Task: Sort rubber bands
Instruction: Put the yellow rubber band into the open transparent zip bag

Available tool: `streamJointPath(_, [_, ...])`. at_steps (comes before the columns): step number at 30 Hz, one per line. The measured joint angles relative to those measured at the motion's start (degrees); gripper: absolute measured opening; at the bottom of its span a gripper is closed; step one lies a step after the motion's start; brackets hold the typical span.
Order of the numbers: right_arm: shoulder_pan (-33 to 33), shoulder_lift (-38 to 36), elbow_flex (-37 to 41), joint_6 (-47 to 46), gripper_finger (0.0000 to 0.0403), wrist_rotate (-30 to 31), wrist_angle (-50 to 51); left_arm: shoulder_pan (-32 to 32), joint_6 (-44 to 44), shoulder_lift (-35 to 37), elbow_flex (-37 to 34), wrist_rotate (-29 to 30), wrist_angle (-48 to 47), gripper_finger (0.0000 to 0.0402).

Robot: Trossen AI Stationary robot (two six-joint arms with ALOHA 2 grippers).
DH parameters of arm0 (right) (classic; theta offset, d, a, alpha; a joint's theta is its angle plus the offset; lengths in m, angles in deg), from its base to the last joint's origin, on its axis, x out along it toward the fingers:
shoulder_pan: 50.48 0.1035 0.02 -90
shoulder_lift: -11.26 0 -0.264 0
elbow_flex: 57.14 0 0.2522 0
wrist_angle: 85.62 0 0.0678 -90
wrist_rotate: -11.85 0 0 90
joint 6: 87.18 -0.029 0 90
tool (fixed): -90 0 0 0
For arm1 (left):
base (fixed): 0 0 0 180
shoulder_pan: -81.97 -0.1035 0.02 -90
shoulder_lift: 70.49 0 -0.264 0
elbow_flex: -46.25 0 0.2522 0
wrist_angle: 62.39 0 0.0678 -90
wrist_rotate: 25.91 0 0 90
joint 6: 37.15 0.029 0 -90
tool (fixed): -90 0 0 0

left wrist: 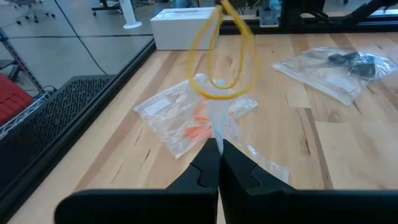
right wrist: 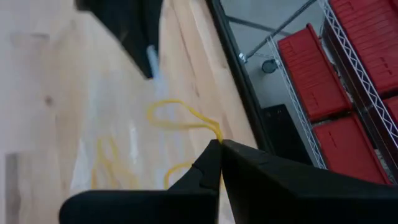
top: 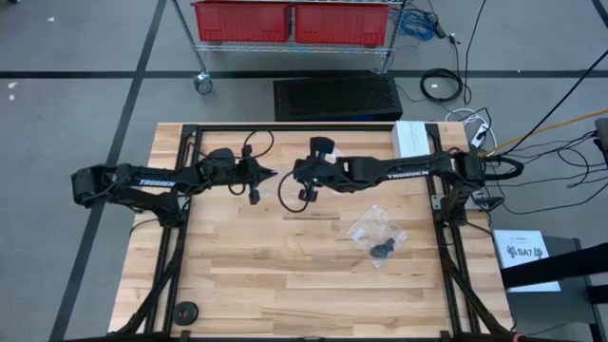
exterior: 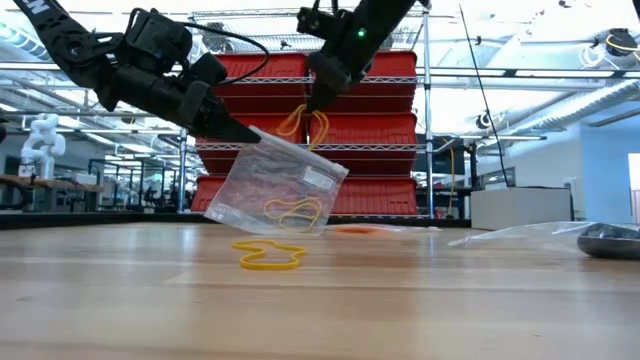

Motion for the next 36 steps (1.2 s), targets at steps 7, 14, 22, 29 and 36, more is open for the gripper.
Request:
streamJointPath(7, [-1.3,0.0,0.0,1.6,0.0000,-4.1,-3.8,0.0,0.0,0.0,0.0,-0.2,0.0,0.0002])
streamJointPath(14, [-2.4,2.8,0.0,-0.3,0.0000,-9.4,-3.0,0.0,0.0,0.0,0.0,-0.2,0.1,0.0002])
streamJointPath(22, [-4.6,5.6,0.0,-0.8,0.0000,-13.4,-3.3,0.0,0.0,0.0,0.0,-0.2,0.2,0.0002])
streamJointPath(29, [-6.9,5.6,0.0,-1.2,0.0000,-18.5,-3.6,0.0,0.0,0.0,0.0,-1.9,0.3,0.0002])
streamJointPath(36, [-8.3,5.6,0.0,-1.4,0.0000,-22.5,-4.5,0.0,0.0,0.0,0.0,-1.9,0.3,0.0002])
